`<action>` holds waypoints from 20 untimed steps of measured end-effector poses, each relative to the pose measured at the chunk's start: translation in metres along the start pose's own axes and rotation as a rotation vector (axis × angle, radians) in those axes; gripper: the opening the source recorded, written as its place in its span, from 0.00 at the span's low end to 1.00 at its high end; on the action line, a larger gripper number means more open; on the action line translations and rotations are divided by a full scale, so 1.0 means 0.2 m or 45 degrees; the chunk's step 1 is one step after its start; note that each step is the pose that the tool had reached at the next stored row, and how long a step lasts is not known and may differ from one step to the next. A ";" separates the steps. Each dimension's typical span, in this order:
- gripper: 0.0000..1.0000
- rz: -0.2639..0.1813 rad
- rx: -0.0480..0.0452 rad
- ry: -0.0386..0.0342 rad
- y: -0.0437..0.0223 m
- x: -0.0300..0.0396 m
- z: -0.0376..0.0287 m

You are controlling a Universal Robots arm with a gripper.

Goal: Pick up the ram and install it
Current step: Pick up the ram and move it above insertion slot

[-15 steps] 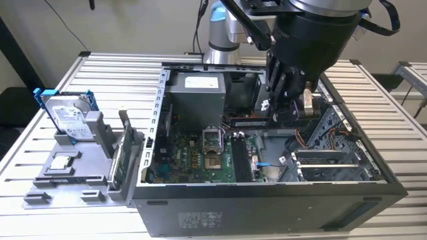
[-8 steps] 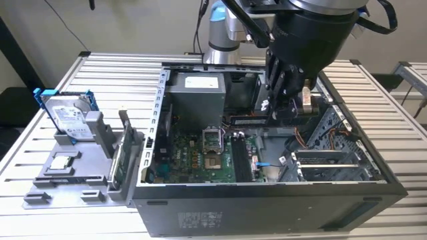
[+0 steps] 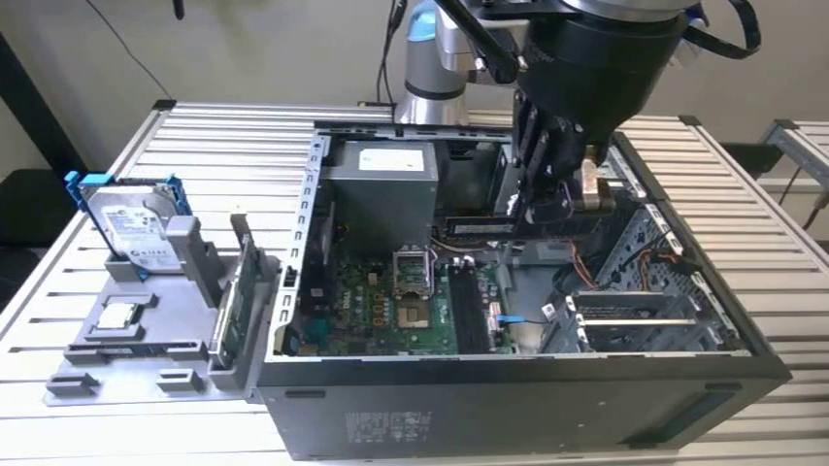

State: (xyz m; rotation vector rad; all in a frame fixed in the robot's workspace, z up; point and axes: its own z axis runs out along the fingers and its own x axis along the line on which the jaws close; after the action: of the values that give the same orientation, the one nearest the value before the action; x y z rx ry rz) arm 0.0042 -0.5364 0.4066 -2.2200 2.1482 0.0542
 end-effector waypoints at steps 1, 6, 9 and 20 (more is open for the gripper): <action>0.15 0.000 0.000 0.0000 0.000 -0.006 0.000; 0.15 0.000 0.000 -0.0009 -0.001 -0.040 0.004; 0.15 0.000 0.000 -0.0016 -0.002 -0.064 0.006; 0.15 0.000 0.000 -0.0077 -0.005 -0.157 0.016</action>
State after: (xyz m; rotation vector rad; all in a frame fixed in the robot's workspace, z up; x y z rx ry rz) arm 0.0041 -0.5048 0.4054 -2.2168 2.1452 0.0607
